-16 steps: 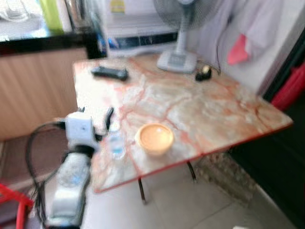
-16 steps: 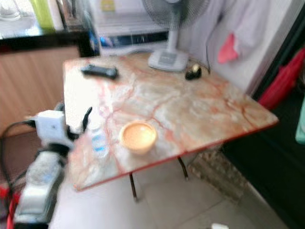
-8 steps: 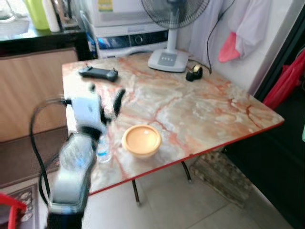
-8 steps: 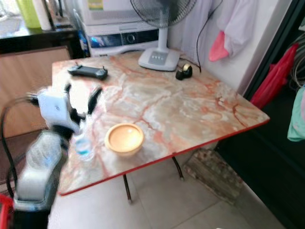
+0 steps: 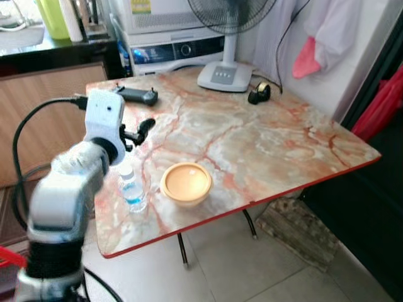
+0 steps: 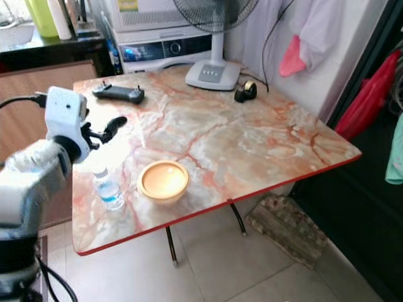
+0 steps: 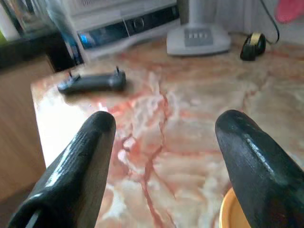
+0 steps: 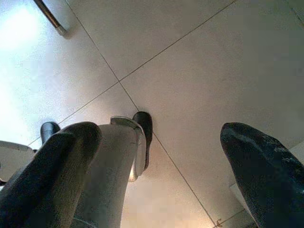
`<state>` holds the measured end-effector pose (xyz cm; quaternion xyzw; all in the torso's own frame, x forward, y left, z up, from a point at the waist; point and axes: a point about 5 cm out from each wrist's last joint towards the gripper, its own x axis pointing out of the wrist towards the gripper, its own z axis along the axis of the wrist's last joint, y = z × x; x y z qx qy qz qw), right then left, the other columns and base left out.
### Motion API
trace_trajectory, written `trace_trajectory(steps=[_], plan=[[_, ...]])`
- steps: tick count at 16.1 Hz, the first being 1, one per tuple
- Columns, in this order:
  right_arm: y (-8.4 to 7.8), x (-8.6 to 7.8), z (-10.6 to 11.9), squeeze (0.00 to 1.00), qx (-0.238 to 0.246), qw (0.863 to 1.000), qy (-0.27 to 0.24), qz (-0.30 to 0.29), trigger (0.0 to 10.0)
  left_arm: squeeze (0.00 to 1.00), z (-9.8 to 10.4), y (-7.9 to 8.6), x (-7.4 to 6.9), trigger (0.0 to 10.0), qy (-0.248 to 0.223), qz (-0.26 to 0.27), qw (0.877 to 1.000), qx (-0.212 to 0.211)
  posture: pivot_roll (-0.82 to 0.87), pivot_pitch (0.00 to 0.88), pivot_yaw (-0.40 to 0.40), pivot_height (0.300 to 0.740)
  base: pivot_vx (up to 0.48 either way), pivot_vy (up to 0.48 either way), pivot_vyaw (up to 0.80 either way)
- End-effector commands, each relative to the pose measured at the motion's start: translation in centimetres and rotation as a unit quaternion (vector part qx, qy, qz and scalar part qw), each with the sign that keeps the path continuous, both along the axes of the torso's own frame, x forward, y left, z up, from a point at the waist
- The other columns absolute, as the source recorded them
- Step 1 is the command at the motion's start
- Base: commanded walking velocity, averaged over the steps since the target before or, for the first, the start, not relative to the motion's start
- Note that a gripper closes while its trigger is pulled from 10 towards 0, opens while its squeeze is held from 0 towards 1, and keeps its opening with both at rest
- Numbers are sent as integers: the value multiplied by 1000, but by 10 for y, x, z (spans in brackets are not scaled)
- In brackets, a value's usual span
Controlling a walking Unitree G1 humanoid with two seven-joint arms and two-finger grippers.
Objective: Restocking fridge
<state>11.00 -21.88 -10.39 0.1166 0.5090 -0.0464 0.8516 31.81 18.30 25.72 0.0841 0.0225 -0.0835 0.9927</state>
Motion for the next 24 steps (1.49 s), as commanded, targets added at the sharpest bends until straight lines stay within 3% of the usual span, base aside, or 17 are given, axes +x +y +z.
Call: trace_trajectory(steps=[1, 4, 6, 8, 12, 24], plan=[[3, 0, -1, 0, 3, 1000, 3, 4, 10000, 0, 0, 0, 1, 10000, 19, -7, 1000, -11, 142, 0, -13, 740, 0, 0, 0], [3, 0, -1, 0, 4, 1000, 3, 2, 10000, 0, -19, -1, -1, 10000, 104, -32, 994, 11, 137, 0, -9, 740, 0, 0, 0], [3, 0, -1, 0, 3, 1000, 4, 1, 10000, 0, -21, -5, -4, 10000, 122, -59, 991, 16, 139, 0, -11, 740, 0, 0, 0], [2, -1, -1, 0, 4, 1000, 4, -2, 10000, 0, -28, -4, -7, 10000, 133, -68, 987, 56, 135, 0, -9, 740, 0, 0, 0], [2, 0, -1, 0, 4, 1000, 4, -8, 10000, 0, -38, -4, -9, 10000, 172, -53, 983, 17, 143, 0, -8, 740, 0, 0, 0], [2, 2, 0, 0, 4, 1000, 2, -10, 10000, 0, -34, 7, -18, 10000, 185, -27, 982, 26, 158, 0, -20, 740, 0, 0, 0]])
